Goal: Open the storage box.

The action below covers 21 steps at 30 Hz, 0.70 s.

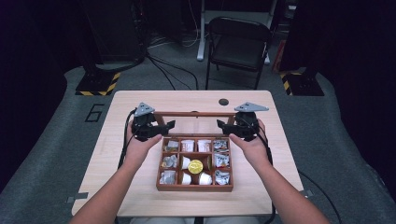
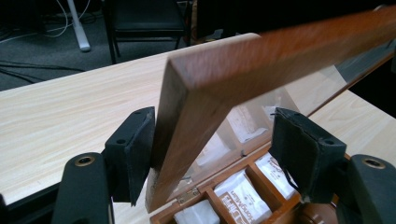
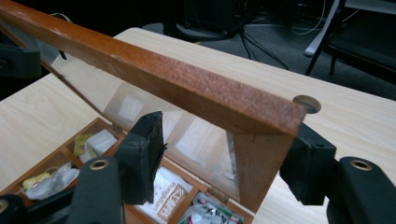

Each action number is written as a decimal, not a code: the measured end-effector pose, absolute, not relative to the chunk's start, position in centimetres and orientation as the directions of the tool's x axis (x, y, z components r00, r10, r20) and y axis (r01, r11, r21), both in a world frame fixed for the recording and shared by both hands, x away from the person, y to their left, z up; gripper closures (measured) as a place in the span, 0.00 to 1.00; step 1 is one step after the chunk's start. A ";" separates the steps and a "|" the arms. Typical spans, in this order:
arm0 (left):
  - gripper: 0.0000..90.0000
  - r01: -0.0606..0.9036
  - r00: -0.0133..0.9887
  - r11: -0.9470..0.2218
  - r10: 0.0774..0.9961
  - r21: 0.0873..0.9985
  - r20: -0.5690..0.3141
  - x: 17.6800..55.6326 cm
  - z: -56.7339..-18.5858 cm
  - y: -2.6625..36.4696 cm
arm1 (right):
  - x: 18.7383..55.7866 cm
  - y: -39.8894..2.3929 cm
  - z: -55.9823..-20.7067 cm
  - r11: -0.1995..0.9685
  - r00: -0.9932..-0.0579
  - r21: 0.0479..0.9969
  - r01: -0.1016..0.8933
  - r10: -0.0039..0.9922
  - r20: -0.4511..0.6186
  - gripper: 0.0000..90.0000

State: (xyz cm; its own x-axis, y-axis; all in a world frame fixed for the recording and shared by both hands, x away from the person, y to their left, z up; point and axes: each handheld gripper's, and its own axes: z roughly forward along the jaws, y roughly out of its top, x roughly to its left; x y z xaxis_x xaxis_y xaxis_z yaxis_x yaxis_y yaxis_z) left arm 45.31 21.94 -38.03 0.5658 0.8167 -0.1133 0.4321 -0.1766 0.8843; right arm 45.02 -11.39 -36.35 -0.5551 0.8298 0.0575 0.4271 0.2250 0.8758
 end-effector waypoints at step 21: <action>0.37 0.443 0.575 -0.199 0.811 0.874 -0.107 46.6 -39.3 21.9 | 46.8 -12.1 -39.5 0.211 -0.545 0.852 0.480 0.832 0.101 0.48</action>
